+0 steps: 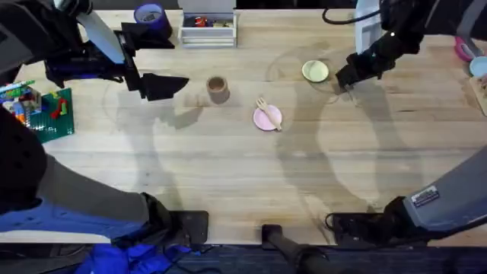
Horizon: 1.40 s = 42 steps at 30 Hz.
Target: Pick up a utensil and set it on the pink plate, then put the other utensil in the container.
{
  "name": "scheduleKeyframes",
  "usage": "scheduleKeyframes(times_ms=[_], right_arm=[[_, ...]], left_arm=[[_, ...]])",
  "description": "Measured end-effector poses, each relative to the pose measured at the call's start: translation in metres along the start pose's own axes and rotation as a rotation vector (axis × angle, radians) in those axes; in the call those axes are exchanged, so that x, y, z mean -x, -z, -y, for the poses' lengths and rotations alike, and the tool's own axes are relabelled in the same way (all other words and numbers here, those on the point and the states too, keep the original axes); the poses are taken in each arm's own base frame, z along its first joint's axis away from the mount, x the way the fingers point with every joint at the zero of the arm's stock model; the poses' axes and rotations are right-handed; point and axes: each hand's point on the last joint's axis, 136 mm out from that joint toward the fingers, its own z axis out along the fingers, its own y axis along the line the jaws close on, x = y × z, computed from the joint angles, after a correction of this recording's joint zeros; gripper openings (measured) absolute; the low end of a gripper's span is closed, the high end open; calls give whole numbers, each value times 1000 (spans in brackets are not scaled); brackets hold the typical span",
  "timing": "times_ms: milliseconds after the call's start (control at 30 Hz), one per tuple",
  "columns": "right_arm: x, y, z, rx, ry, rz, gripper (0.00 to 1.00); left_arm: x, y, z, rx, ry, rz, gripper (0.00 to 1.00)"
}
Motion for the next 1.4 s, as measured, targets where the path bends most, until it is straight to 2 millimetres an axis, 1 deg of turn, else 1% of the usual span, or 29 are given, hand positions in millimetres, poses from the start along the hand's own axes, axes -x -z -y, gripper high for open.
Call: scheduleKeyframes(times_ms=[100, 233, 500, 800, 900, 1067, 1200, 1300, 1400], right_arm=[[0, 0, 1, -4, 0, 0, 141], [1, 1, 1, -5, 0, 4, 49], [5, 1, 2, -9, -3, 16, 46], [11, 4, 4, 5, -15, -20, 37], [20, 13, 6, 2, -15, -5, 33], [52, 41, 14, -23, -10, 73, 34], [72, 60, 19, -37, -7, 135, 34], [81, 67, 21, -44, -5, 167, 35], [90, 70, 21, -39, -6, 207, 35]], left_arm=[[0, 0, 0, 0, 0, 0, 993], [0, 0, 0, 0, 0, 0, 993], [0, 0, 0, 0, 0, 0, 993], [0, 0, 0, 0, 0, 0, 994], [0, 0, 0, 0, 0, 0, 994], [0, 0, 0, 0, 0, 0, 994], [0, 0, 0, 0, 0, 0, 993], [0, 0, 0, 0, 0, 0, 993], [0, 0, 0, 0, 0, 0, 993]])
